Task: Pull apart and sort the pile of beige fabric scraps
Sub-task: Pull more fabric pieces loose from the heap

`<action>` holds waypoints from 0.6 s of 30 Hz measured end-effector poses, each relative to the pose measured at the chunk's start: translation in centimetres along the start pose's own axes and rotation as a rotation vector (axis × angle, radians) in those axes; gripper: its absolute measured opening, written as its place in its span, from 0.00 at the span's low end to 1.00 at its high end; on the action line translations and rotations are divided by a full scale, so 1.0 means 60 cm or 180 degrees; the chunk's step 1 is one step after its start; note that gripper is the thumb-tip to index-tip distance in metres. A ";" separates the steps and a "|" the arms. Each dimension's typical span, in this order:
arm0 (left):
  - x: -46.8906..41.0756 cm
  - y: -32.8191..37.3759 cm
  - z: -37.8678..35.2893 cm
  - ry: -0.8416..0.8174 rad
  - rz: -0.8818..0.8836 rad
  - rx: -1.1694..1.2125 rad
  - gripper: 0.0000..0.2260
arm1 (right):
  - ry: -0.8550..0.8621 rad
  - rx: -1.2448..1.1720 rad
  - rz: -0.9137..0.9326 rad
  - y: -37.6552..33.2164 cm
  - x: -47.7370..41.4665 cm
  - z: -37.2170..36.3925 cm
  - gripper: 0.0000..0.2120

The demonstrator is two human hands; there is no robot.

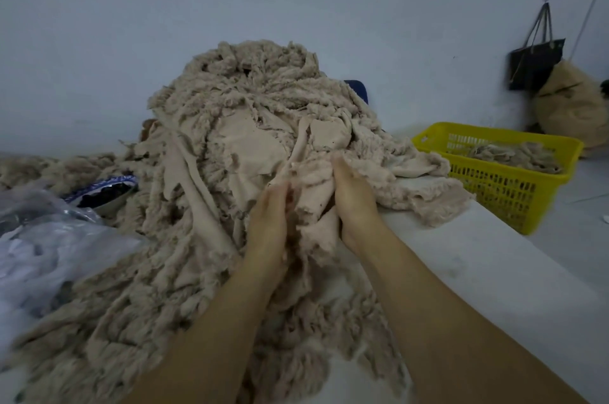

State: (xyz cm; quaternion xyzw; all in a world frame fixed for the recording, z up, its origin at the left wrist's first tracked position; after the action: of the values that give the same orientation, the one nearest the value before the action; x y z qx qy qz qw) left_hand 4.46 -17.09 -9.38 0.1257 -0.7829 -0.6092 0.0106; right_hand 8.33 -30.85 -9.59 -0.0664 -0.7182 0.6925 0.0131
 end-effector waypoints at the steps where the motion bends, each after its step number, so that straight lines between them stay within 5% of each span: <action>1: 0.018 0.009 0.005 -0.0318 -0.0363 -0.0520 0.16 | -0.0053 -0.0070 -0.0021 -0.007 0.004 -0.014 0.18; 3: 0.042 0.014 0.013 -0.0778 -0.0794 -0.1227 0.15 | -0.0137 -0.0151 -0.0060 -0.015 0.018 -0.041 0.16; 6: 0.036 0.018 0.047 -0.0924 -0.0614 -0.1405 0.13 | -0.0248 -0.0369 -0.0139 -0.016 0.048 -0.079 0.19; 12: 0.026 0.060 0.158 -0.0308 -0.1444 -0.2281 0.12 | -0.0003 -0.0482 -0.0248 0.017 0.074 -0.100 0.27; 16: 0.012 0.027 0.260 0.0647 -0.0692 -0.1578 0.11 | 0.0313 -0.0564 -0.0628 0.079 0.084 -0.083 0.25; 18: 0.010 -0.007 0.276 0.0847 -0.0121 -0.0488 0.12 | 0.0482 -0.0263 -0.0344 0.078 0.082 -0.081 0.28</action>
State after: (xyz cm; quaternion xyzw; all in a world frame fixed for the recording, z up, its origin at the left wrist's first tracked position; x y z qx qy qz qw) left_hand 1.12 -1.56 -14.13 0.2190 -0.7233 -0.6452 0.1122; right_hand 4.34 -25.30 -14.44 -0.0801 -0.7457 0.6536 0.1020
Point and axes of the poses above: each hand's wrist, its own x-axis away from the middle knuckle, its own z-axis out of the back of the hand, y = z × x, the point moved 7 cm from there along -x, towards the middle knuckle, and after that the axes turned 13 degrees about x, right-handed, at the moved point
